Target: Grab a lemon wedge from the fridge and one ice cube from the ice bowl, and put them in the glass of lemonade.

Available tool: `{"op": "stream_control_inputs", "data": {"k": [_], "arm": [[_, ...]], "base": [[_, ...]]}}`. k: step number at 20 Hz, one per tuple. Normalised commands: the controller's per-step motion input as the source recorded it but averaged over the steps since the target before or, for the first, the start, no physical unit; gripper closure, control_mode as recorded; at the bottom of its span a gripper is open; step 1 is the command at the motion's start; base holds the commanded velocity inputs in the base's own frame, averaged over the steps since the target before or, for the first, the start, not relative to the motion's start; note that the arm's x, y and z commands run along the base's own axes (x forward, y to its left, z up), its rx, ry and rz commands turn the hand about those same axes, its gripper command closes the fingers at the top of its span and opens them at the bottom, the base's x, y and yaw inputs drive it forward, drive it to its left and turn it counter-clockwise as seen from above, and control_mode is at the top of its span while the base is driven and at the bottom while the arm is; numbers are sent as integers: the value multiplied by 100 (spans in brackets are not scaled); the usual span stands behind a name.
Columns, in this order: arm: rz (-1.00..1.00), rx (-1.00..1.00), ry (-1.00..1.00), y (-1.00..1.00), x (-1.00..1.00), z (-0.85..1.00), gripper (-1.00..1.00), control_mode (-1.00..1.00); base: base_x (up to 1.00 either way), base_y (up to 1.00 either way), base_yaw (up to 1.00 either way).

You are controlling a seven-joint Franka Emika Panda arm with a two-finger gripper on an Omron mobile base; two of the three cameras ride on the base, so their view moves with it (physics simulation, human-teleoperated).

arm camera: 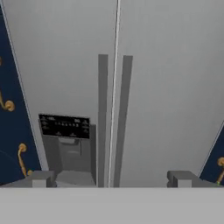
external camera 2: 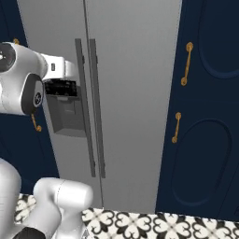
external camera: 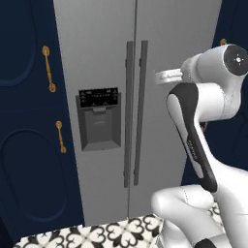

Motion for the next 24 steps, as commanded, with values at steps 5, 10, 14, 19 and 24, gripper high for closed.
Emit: {"op": "stream_control_inputs", "data": {"k": [5, 10, 14, 19, 24], "arm": [[-8, 1, -2, -3, 100, -43, -100, -100], [-13, 9, -1, -2, 100, -97, -100, -100], [-3, 27, -2, -2, 93, -30, -100, -100], [1, 7, 20, -10, 7, 27, -100, -100], [0, -9, 13, 2, 4, -3, -100, -100]], "base": [[0, 0, 0], [0, 0, 0], [0, 0, 0], [0, 0, 0], [0, 0, 0]]}}
